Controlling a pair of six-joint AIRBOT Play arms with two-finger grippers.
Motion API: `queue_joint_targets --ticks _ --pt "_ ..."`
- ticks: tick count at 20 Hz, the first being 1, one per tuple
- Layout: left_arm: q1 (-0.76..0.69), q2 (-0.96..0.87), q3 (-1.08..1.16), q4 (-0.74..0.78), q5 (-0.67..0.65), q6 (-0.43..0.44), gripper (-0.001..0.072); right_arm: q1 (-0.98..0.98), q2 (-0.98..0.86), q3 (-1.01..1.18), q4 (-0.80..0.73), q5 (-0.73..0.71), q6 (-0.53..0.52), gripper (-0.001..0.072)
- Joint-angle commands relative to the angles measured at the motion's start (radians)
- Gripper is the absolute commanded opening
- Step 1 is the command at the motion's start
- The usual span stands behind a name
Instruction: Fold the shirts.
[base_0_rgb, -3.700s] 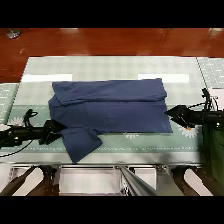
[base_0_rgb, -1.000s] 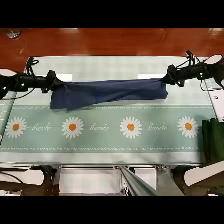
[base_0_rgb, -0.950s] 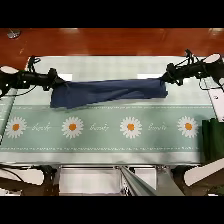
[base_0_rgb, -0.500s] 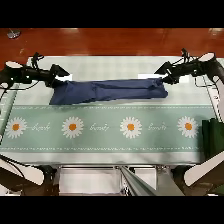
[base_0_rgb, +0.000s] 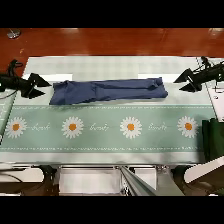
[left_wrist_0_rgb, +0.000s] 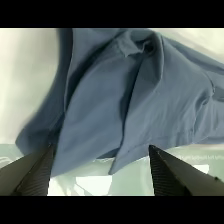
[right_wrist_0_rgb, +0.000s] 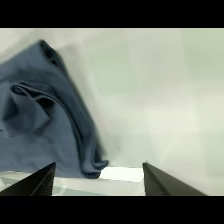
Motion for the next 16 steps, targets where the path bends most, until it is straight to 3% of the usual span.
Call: queue_joint_targets --ticks 1,4,8,9,10,11,12,16 --pt "-0.061 0.302 -0.343 -0.196 0.298 0.178 0.0702 0.023 -0.023 -0.059 0.050 -0.048 -0.016 0.0624" --pt "-0.179 0.463 -0.469 -0.239 0.345 0.203 0.0702 0.087 -0.064 -0.059 0.095 -0.087 -0.016 0.0624" --pt "-0.331 0.471 -0.470 -0.273 0.330 0.203 0.0702 0.173 -0.086 -0.058 0.127 -0.087 -0.021 0.0611" --pt "-0.366 0.460 -0.462 -0.279 0.329 0.202 0.0700 0.190 -0.086 -0.049 0.131 -0.074 -0.024 0.0495" --pt "-0.394 0.447 -0.449 -0.281 0.329 0.202 0.0682 0.201 -0.084 -0.036 0.130 -0.048 -0.025 0.0180" --pt "-0.420 0.432 -0.429 -0.281 0.328 0.200 0.0360 0.204 -0.073 -0.029 0.127 -0.034 -0.032 0.0024" --pt "-0.440 0.418 -0.406 -0.282 0.325 0.201 0.0033 0.204 -0.042 -0.029 0.108 -0.034 -0.032 0.0024" --pt "-0.567 0.383 -0.295 -0.272 0.375 0.225 0.0022 0.203 0.187 -0.099 -0.104 -0.005 -0.039 0.0023"
